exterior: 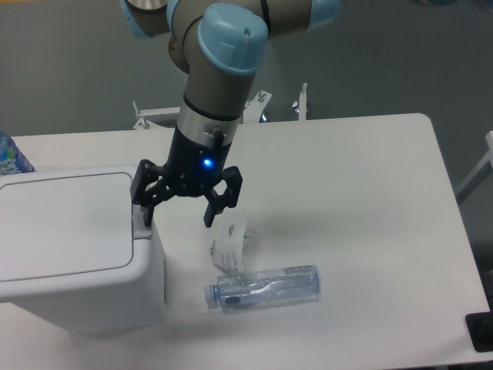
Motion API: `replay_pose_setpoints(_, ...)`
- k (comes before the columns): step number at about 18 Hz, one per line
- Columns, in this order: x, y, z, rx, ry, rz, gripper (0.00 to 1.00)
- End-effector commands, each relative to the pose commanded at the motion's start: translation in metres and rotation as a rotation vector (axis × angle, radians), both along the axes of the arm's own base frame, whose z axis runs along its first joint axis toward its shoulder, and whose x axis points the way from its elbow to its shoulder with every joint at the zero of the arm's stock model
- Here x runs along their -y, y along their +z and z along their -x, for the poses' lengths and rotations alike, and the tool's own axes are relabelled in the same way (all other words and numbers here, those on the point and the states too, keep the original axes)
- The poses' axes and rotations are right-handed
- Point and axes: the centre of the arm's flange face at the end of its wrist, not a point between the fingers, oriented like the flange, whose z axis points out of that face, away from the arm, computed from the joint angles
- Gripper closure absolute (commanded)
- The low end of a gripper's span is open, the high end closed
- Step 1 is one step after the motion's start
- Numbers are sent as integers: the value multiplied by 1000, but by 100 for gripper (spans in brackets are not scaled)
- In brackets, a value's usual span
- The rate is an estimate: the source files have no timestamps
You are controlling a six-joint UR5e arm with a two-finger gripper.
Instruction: Open the trash can
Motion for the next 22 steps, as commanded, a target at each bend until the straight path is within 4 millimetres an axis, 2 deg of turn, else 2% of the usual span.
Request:
replay_pose_setpoints(13,0,3,0,-4,0,-4,0)
replay_pose_setpoints(15,-1,14,1,-19,-1,-20,0)
replay_pose_setpoints(19,-3,56,10,-77,3,-79,0)
replay_pose_setpoints(22,10,74,35,-139,54,-74,0)
